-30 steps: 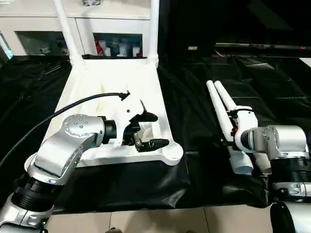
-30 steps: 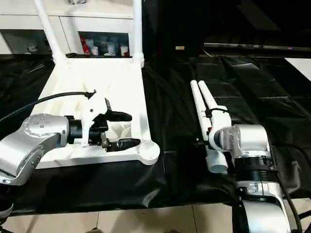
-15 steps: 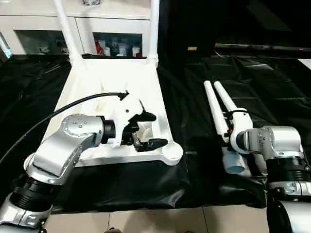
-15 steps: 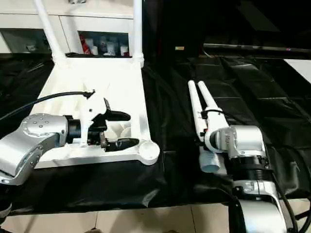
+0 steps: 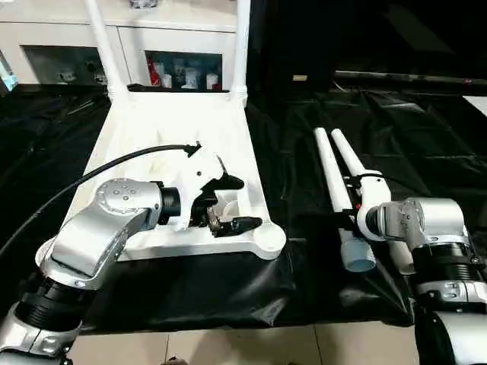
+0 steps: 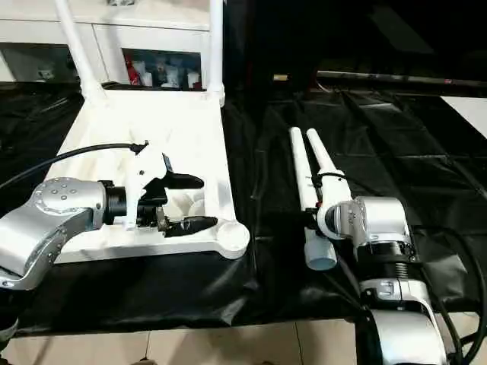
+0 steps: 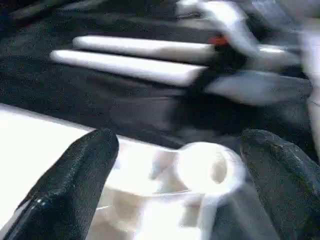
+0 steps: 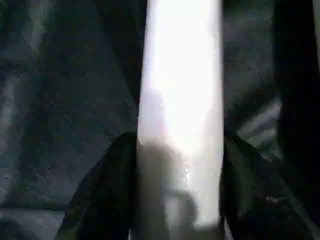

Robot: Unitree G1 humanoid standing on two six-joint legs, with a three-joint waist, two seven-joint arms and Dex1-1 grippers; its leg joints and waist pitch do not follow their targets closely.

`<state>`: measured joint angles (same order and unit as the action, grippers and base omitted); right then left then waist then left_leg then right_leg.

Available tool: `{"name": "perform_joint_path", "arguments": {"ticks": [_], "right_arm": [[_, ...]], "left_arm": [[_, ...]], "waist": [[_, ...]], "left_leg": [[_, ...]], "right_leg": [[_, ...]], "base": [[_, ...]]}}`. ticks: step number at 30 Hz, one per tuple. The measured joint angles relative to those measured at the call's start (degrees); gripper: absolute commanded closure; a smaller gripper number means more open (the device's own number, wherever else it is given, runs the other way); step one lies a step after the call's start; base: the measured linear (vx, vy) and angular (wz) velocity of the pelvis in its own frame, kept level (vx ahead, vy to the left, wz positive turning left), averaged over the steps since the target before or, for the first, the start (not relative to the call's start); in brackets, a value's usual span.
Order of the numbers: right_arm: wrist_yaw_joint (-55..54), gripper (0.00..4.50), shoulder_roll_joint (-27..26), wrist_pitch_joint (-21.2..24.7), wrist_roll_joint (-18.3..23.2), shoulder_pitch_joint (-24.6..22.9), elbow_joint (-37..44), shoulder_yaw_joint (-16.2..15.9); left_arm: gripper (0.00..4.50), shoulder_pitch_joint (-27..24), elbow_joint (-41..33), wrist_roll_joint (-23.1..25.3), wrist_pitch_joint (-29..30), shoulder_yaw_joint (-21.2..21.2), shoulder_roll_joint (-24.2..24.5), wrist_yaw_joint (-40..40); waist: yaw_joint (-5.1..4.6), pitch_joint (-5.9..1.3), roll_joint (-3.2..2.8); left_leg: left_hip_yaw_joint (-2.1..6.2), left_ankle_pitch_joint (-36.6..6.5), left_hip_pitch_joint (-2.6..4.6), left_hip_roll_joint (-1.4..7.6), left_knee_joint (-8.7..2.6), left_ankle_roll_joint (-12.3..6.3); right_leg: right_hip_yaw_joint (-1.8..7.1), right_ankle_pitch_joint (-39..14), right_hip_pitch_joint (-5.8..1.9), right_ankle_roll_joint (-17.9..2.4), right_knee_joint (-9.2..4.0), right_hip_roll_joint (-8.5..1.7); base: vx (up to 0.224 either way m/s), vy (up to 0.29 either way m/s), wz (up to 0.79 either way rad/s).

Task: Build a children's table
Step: Pick table leg

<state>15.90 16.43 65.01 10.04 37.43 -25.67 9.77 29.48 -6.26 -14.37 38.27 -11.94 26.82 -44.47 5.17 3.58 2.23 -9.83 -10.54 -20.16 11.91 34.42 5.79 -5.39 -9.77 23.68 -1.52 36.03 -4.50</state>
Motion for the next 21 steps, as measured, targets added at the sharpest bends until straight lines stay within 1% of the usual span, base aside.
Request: {"name": "perform_joint_path", "arguments": {"ticks": [2,4,6,7,8,10,12,15,16,17,21], "right_arm": [[0.23,2.58,-1.09,-3.89,1.48,0.17,0.53,1.29],[0.60,2.60,-1.31,-7.09,1.95,0.38,1.06,1.89],[1.89,2.61,-1.40,-10.28,2.68,0.24,1.64,2.46],[3.48,2.61,-1.88,-13.00,3.35,-0.37,3.13,2.48],[4.62,2.61,-2.40,-14.71,3.92,-0.70,4.14,2.34],[6.24,2.62,-3.05,-16.66,4.51,-1.04,5.45,1.98],[8.61,2.62,-3.37,-18.82,5.47,-2.49,7.57,2.07],[14.75,2.62,-4.57,-20.88,9.00,-4.47,12.58,1.38],[17.69,2.62,-4.73,-21.44,10.98,-5.38,15.19,0.58],[19.24,2.62,-4.95,-21.75,12.09,-5.62,16.76,-0.14],[24.63,2.62,-4.73,-23.42,14.24,-6.67,20.92,-3.15]], "left_arm": [[0.00,1.78,3.56,0.39,-0.07,2.46,-2.67,3.71],[0.00,2.98,5.25,-0.01,-0.26,4.31,-4.34,5.74],[0.00,4.47,7.86,-1.17,-0.16,6.66,-6.98,8.14],[0.00,5.75,9.88,-2.56,0.57,8.63,-9.24,9.74],[0.00,6.46,10.73,-3.58,1.08,9.61,-10.53,10.57],[0.00,7.46,11.75,-5.86,2.01,10.58,-12.62,11.27],[0.00,8.11,12.77,-7.56,3.14,11.97,-14.69,11.81],[0.00,10.31,15.66,-10.87,5.60,15.61,-18.26,13.46],[0.00,11.89,17.28,-12.77,7.01,17.93,-20.18,14.44],[0.00,12.65,17.68,-13.74,7.72,18.69,-20.80,14.91],[0.00,15.33,19.77,-17.37,9.69,21.64,-22.31,16.10]], "waist": [[0.03,0.00,0.00],[0.09,0.00,-0.02],[0.14,0.00,-0.02],[0.19,0.00,-0.02],[0.28,0.00,-0.02],[0.47,0.00,-0.02],[0.72,0.00,-0.02],[0.81,0.00,-0.02],[1.02,0.00,-0.01],[1.04,0.00,-0.01],[1.44,-0.01,0.01]], "left_leg": [[0.00,0.00,-0.01,0.01,0.02,0.01],[0.02,-0.01,-0.03,0.00,0.01,-0.01],[0.02,-0.01,-0.09,0.00,0.02,-0.01],[0.01,-0.01,-0.20,0.00,0.02,-0.02],[0.01,-0.02,-0.22,0.00,0.02,-0.02],[0.02,-0.04,-0.23,0.01,0.02,-0.06],[0.01,-0.05,-0.29,0.01,0.02,-0.08],[0.02,-0.04,-0.35,0.00,0.03,-0.10],[0.04,-0.03,-0.37,0.00,0.03,-0.12],[0.04,-0.04,-0.36,0.01,0.03,-0.13],[0.07,-0.02,-0.36,0.02,0.04,-0.16]], "right_leg": [[0.00,0.01,0.02,0.00,0.00,0.00],[-0.01,0.01,0.01,0.01,-0.02,0.00],[-0.02,0.02,0.07,-0.01,-0.04,0.00],[-0.03,0.07,0.09,-0.09,-0.04,0.00],[-0.04,0.13,0.09,-0.20,-0.05,0.00],[-0.04,0.20,0.09,-0.31,-0.09,0.00],[-0.05,0.20,0.11,-0.32,-0.13,0.00],[-0.08,0.21,0.17,-0.33,-0.14,0.00],[-0.11,0.21,0.16,-0.33,-0.16,0.00],[-0.11,0.21,0.15,-0.32,-0.18,0.00],[-0.14,0.07,0.11,-0.08,-0.22,0.00]], "base": [[0.000,0.000,0.00],[0.000,0.000,0.00],[0.000,0.000,0.00],[0.000,0.000,0.00],[0.000,0.000,0.00],[0.000,0.000,0.00],[0.000,0.000,0.00],[0.000,0.000,0.00],[0.000,0.000,0.00],[0.000,0.000,0.00],[0.000,0.000,0.00]]}}
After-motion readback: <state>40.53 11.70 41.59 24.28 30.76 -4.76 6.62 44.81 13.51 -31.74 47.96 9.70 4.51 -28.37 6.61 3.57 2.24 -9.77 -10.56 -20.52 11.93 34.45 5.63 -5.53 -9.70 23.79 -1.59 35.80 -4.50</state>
